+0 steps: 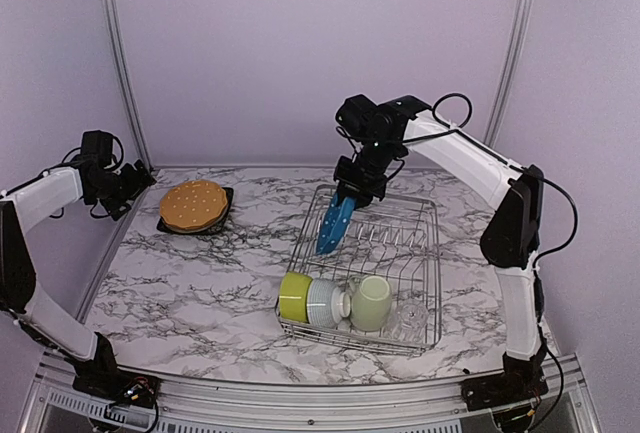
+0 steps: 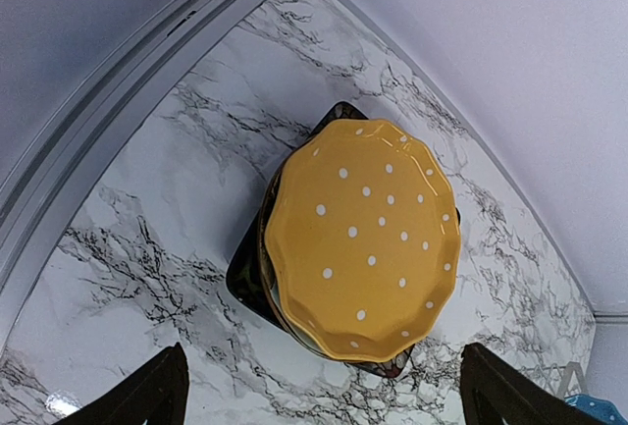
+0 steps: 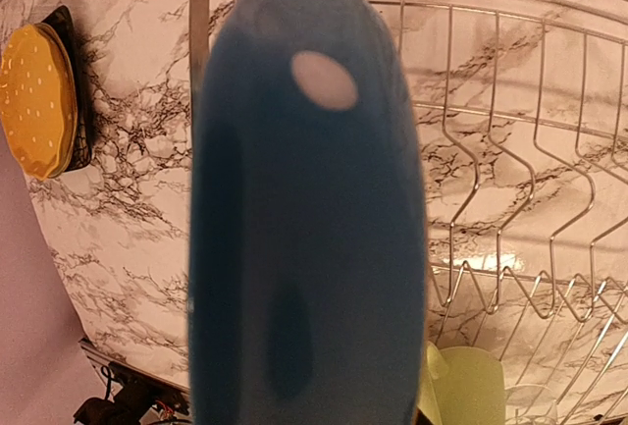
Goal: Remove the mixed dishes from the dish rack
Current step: Grab the plate from the dish rack.
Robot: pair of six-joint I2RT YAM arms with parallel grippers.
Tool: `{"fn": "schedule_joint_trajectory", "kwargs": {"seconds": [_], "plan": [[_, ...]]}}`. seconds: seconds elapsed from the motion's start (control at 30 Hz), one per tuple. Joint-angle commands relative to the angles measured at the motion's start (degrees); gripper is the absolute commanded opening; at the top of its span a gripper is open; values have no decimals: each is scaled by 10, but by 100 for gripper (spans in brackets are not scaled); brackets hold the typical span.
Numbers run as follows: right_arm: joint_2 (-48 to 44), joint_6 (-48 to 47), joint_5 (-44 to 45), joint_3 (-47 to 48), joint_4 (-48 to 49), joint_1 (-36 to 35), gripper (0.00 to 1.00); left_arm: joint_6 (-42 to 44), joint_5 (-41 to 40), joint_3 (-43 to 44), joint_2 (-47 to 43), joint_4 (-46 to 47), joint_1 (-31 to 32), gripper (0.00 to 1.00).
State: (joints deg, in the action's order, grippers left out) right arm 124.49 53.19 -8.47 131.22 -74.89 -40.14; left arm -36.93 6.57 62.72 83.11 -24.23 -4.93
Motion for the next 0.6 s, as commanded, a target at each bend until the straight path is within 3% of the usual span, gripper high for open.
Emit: {"fn": "schedule_joint_trajectory", "kwargs": {"seconds": [0.0,0.57], "plan": [[-33,-10,-22,54,72,-6,12,10,-2,-2,-11,8,-1,99],[-138,-3,4,37,61,0,7,21,5,15,-14,7,-1,99]]}}
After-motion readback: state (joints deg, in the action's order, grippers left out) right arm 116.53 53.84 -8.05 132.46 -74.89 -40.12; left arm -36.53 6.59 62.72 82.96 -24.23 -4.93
